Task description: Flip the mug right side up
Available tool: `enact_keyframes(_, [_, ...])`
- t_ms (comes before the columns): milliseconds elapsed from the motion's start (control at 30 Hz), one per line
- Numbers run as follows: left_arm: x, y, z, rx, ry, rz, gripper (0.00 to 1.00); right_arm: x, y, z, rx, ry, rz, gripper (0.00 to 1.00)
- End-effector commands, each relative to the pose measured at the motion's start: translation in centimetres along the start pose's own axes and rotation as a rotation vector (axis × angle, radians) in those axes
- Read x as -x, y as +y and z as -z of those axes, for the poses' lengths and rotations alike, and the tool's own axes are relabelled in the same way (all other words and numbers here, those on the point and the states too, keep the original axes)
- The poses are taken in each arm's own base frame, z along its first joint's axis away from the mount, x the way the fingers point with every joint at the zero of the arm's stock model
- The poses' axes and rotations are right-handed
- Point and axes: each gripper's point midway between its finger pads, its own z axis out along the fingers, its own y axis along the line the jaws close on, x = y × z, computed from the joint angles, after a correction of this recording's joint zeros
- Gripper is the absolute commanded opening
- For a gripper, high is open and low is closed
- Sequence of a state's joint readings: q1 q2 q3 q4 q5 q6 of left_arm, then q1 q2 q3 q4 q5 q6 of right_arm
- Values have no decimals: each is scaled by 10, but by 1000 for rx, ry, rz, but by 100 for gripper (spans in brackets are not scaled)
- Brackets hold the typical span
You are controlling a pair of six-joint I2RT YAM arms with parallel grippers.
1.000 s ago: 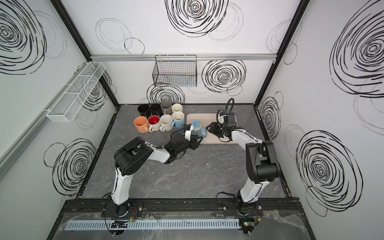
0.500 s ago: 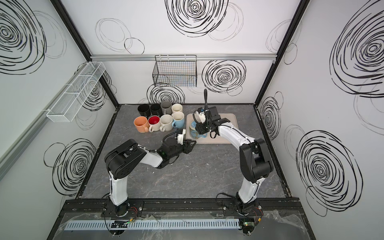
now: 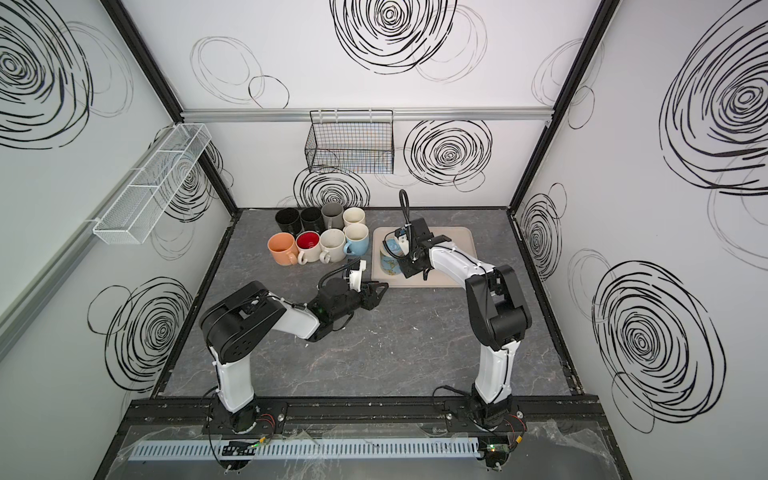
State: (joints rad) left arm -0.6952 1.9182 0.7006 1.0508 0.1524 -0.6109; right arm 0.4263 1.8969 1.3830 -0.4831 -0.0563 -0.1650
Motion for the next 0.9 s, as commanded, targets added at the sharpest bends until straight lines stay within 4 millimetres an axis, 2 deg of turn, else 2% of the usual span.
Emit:
enact_keyframes(0, [25,-10,8,-32,-83,-6,50,11,-4,3,-50,8,36,49])
enact_keyframes(67, [24,-9,8,-29,-84,-5,50,15,-5,0,-59,15,41,43])
enact_keyframes(233, [22,-10,5,-37,-72,5,49,16,-12,-7,-98,46,48,15])
enact_keyframes(300, [23,-11,6,-36,-76,6,49,17,-13,-6,-100,42,45,11])
enact_keyframes(367, [23,-11,8,-33,-79,5,49,19,-12,-3,-98,37,31,16])
enact_keyframes(467, [21,-9,11,-28,-73,6,49,21,-9,1,-90,42,16,43])
enact_keyframes(500, [20,-8,12,-26,-71,6,49,21,-9,2,-96,46,13,46])
enact_keyframes(700, [17,-8,18,-29,-63,21,49,23,-5,11,-108,59,2,47])
enact_keyframes(867, [17,-6,17,-29,-63,22,49,26,-3,9,-112,59,2,47])
